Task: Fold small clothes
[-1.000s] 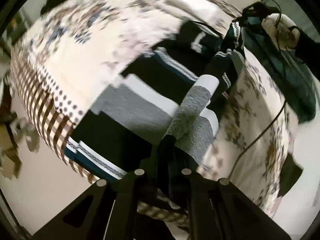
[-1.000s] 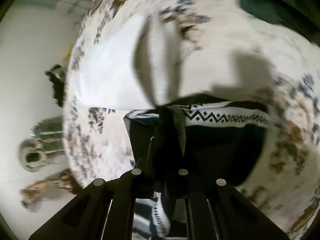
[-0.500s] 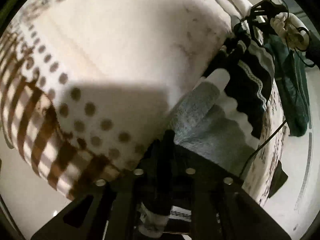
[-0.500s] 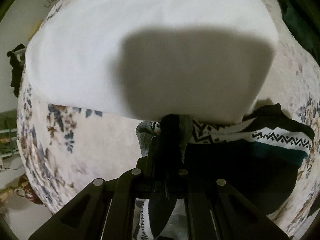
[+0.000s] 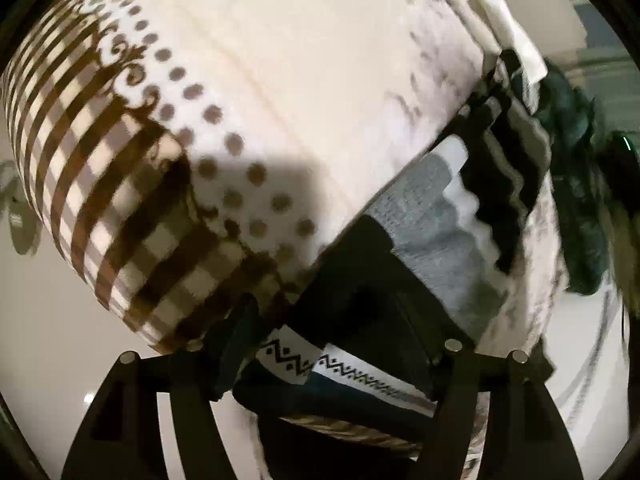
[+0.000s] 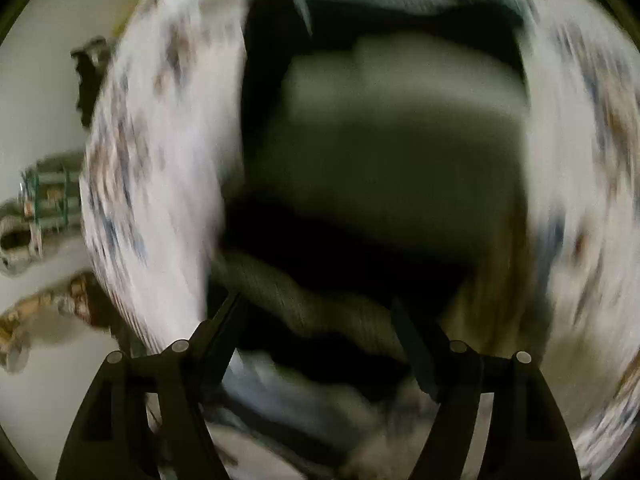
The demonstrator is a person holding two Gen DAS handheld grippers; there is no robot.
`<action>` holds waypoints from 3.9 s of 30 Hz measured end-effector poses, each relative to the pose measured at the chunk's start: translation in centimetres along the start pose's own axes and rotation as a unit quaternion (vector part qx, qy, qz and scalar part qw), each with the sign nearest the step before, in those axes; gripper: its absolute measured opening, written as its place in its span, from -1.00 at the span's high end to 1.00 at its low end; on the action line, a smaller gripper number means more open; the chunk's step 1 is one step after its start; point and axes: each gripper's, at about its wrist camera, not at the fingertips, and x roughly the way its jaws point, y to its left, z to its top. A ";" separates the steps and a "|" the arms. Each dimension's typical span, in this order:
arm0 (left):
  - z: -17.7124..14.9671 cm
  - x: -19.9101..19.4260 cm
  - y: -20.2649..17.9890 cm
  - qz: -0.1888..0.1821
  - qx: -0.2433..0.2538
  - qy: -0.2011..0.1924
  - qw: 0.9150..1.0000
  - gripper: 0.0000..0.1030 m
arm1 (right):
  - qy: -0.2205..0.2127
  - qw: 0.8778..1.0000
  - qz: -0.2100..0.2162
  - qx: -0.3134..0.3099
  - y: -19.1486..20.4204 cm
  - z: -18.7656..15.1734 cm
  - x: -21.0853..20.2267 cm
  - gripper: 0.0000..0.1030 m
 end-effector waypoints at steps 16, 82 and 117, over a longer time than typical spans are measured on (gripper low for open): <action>-1.3 0.2 1.7 0.051 0.003 -0.008 0.999 0.93 | 0.118 0.983 0.087 0.108 -5.8 -25.4 14.3 0.86; 35.5 11.8 -29.8 -0.188 0.313 0.012 0.931 0.68 | -0.192 0.943 0.247 0.117 -13.0 17.5 -3.3 0.82; 26.9 0.6 -19.9 -0.164 0.191 -0.018 0.968 -0.28 | -0.103 0.965 0.181 0.158 -11.5 -2.5 -4.7 -0.39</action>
